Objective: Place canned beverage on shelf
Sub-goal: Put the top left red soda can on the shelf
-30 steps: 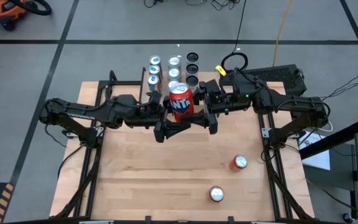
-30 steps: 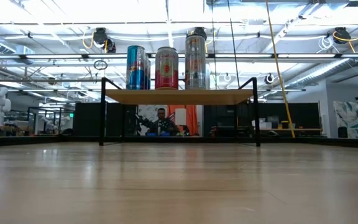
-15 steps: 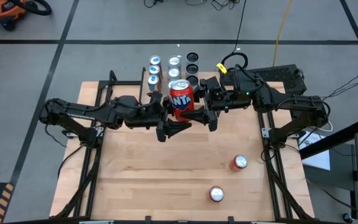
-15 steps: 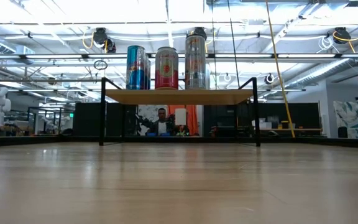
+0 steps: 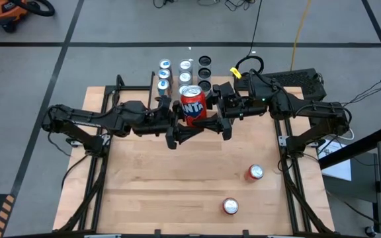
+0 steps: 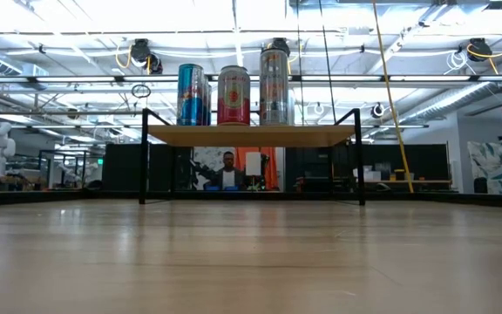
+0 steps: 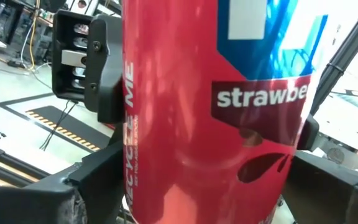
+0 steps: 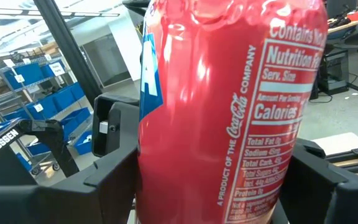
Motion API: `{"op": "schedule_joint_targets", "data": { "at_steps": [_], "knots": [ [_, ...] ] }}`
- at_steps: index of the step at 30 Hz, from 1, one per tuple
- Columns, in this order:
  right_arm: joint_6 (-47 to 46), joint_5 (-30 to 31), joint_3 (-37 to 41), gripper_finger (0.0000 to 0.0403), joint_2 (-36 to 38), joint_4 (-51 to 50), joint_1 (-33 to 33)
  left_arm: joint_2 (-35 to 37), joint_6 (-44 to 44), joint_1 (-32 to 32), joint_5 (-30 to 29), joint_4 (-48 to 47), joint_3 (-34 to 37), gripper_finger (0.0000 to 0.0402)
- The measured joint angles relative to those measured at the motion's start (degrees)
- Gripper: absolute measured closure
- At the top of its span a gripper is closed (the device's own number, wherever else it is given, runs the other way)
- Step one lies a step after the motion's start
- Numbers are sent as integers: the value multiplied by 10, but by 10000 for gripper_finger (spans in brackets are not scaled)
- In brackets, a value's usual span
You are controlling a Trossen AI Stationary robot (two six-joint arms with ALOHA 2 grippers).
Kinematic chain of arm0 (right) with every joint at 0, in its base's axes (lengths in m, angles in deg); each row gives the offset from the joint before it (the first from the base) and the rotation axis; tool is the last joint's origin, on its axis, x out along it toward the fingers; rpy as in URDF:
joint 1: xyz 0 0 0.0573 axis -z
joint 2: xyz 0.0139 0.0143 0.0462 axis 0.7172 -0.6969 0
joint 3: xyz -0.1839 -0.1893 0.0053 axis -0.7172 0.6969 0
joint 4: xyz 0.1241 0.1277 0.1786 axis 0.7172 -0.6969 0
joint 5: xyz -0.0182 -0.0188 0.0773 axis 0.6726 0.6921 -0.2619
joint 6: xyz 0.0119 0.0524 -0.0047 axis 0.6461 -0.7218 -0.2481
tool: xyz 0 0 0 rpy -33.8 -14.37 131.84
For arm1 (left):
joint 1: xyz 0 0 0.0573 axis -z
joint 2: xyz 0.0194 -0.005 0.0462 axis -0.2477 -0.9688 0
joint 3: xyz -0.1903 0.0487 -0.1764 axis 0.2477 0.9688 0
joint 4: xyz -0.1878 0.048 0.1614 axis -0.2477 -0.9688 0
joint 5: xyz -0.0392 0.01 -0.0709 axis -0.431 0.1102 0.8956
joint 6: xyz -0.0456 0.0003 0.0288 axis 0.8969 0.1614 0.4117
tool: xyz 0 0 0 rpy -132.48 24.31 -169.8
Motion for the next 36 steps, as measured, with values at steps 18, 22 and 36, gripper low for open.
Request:
{"op": "schedule_joint_targets", "data": {
  "at_steps": [18, 22, 36],
  "knots": [
    [-4, 0, 0, 106, 0, -3, 0, 0, -5, 0, 1, -2, 0, 112],
    [-9, 0, 0, 89, 0, -3, 0, 0, -3, 0, 3, -1, 0, 113],
    [-15, 30, 0, 39, 24, -50, 0, 0, -19, 0, -11, -4, 0, 115]
  ]
}}
